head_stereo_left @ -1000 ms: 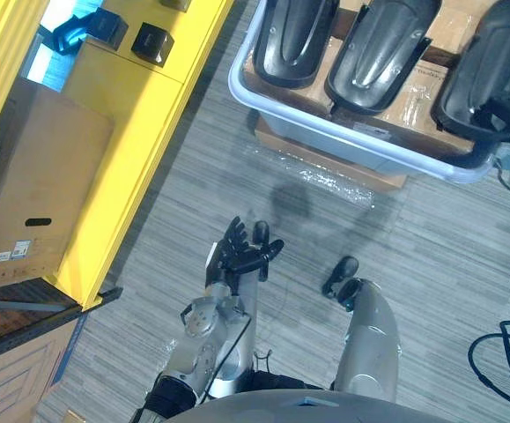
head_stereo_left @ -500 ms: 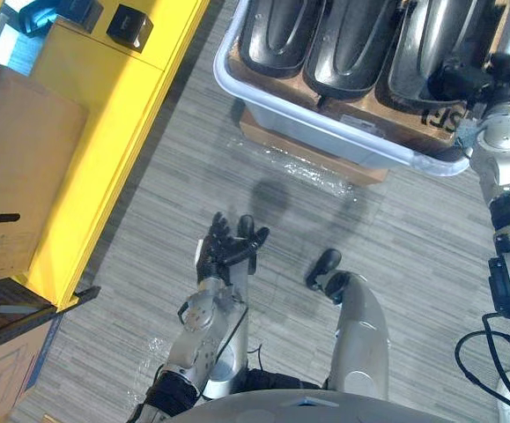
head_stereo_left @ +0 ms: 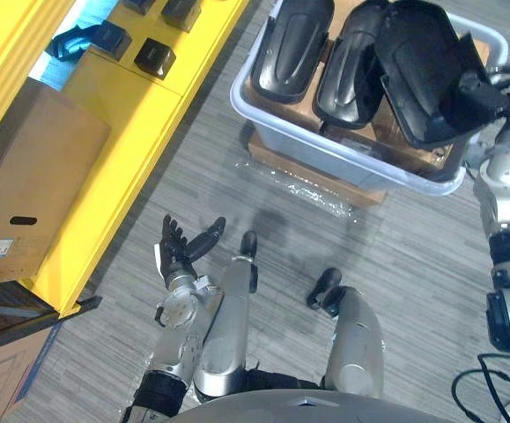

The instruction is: Walk over and take three plastic housings, then place them on the shelf

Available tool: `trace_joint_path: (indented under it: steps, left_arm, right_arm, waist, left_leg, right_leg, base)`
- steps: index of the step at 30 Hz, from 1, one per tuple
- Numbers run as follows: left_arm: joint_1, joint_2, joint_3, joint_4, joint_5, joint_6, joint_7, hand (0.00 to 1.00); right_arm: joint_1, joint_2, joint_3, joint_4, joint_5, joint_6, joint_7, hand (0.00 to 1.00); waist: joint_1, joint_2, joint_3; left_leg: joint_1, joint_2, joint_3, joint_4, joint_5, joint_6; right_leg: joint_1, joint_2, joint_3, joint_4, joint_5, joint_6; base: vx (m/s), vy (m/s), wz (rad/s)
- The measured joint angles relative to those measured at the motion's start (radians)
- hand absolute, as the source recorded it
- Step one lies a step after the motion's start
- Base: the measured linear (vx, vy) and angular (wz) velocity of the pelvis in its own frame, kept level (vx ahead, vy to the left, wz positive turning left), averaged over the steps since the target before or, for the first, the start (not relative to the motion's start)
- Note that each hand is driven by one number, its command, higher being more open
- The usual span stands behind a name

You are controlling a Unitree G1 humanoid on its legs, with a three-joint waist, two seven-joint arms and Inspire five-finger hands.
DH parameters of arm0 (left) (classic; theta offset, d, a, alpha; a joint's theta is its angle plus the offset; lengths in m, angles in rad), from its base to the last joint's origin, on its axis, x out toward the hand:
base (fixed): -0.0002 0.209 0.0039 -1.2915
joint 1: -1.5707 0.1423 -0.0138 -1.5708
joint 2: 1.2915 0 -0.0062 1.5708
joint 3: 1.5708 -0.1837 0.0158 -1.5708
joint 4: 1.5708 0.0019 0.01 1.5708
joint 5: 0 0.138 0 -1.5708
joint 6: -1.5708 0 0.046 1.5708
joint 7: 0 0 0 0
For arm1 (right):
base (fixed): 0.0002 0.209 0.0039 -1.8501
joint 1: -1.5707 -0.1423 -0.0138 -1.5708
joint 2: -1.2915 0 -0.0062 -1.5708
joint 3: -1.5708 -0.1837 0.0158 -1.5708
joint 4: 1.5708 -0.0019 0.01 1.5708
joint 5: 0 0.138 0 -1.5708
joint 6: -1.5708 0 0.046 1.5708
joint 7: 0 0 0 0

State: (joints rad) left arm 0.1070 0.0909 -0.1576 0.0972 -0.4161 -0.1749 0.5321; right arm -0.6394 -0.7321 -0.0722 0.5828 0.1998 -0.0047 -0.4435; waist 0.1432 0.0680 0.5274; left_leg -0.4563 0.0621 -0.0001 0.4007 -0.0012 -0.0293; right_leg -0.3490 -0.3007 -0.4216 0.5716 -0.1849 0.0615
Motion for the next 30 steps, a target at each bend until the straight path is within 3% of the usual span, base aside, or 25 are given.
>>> trace_joint_path:
  steps: [7, 14, 19, 20, 26, 30]
  left_arm:
    - [0.060, 0.027, 0.116, -0.163, 0.078, -0.004, -0.113, 1.00]
    - [0.028, 0.070, 0.096, -0.308, 0.032, 0.011, -0.370, 1.00]
    - [-0.045, 0.105, 0.004, -0.295, -0.136, 0.209, -0.508, 1.00]
    - [-0.079, 0.110, -0.033, -0.266, -0.186, 0.260, -0.533, 1.00]
    - [-0.191, 0.105, -0.119, -0.142, -0.373, 0.374, -0.556, 1.00]
    - [-0.237, 0.095, -0.170, -0.065, -0.377, 0.405, -0.555, 1.00]
  right_arm:
    - [0.165, 0.113, -0.090, -0.218, -0.040, 0.002, -0.025, 0.00]
    - [0.280, 0.243, -0.117, -0.413, -0.125, -0.006, -0.015, 0.00]
    - [0.366, 0.320, -0.098, -0.427, -0.198, -0.030, 0.031, 0.00]
    - [0.373, 0.320, -0.077, -0.437, -0.224, -0.039, 0.049, 0.00]
    - [0.387, 0.319, -0.002, -0.523, -0.233, -0.129, 0.108, 0.00]
    - [0.387, 0.326, 0.105, -0.549, -0.231, -0.201, 0.130, 0.00]
  waist:
    - [-0.037, -0.024, 0.003]
    - [-0.067, -0.064, -0.020]
    - [-0.079, -0.082, -0.125]
    - [-0.099, -0.080, -0.156]
    - [-0.133, -0.078, -0.222]
    - [-0.147, -0.065, -0.273]
  left_leg:
    - [0.158, 0.016, 0.015, -0.114, 0.025, -0.019]
    - [0.305, 0.025, 0.043, -0.196, 0.024, -0.027]
    - [0.372, 0.026, 0.088, -0.262, 0.022, -0.020]
    - [0.380, 0.020, 0.095, -0.272, 0.020, -0.016]
    - [0.435, 0.017, 0.159, -0.310, 0.014, -0.008]
    - [0.467, 0.016, 0.181, -0.337, 0.013, -0.010]
  right_leg:
    - [0.143, 0.042, -0.011, -0.119, 0.029, -0.005]
    - [0.288, 0.080, -0.010, -0.242, 0.064, 0.005]
    - [0.349, 0.097, 0.014, -0.348, 0.109, 0.023]
    - [0.365, 0.097, 0.017, -0.384, 0.126, 0.030]
    - [0.407, 0.110, 0.070, -0.488, 0.185, 0.041]
    - [0.426, 0.113, 0.082, -0.509, 0.193, 0.043]
  base:
    - [0.07, -0.007, -0.08]
    - [0.09, -0.004, -0.10]
    - [0.12, 0.031, -0.20]
    - [0.07, 0.039, -0.15]
    - [0.05, 0.043, -0.29]
    - [0.00, 0.002, -0.14]
